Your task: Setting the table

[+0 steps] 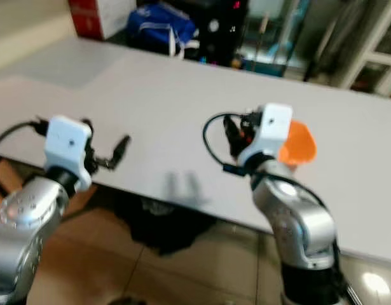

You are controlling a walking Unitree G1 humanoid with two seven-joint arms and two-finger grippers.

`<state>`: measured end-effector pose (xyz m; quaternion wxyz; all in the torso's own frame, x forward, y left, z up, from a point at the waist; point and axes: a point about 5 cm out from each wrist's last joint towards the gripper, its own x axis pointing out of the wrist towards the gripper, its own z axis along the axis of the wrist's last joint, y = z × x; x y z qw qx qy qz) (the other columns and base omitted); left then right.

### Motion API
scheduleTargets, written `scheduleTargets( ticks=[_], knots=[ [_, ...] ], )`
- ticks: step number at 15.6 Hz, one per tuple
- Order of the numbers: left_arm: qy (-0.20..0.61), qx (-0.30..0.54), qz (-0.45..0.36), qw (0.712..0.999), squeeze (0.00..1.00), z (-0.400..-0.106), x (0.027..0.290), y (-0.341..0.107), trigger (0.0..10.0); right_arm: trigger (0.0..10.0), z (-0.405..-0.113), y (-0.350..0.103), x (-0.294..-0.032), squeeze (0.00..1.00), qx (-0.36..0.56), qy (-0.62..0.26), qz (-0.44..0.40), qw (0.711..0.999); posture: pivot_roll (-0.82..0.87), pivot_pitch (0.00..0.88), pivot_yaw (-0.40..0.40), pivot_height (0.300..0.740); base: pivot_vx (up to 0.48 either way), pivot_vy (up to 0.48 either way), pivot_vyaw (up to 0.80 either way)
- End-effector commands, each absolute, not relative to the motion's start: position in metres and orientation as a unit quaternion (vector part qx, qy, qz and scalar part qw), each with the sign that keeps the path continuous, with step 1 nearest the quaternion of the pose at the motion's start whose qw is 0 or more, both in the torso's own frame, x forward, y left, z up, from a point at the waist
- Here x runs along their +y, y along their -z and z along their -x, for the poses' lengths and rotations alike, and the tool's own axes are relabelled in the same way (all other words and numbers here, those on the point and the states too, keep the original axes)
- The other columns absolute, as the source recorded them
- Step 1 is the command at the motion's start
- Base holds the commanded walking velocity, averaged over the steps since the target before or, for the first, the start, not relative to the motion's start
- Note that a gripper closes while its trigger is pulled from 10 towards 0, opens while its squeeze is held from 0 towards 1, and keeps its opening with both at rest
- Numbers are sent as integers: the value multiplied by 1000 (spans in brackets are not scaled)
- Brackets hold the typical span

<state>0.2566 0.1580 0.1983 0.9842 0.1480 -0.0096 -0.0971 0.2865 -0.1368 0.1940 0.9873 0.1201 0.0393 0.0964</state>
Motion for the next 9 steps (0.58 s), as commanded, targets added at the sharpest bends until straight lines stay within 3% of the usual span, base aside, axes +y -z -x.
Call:
scheduleTargets(
  ticks=[1,9],
  knots=[
    [80,-21,-159,984,0,-263,159,-202,10000,10000,-289,-198,-139,0,12,-92,-104,990,-19,23,-40,740,0,480,0],
    [59,-34,-158,985,0,-265,159,-207,10000,10000,-300,-197,-119,0,-9,-116,-90,989,9,9,-85,740,0,480,0]
  ],
)
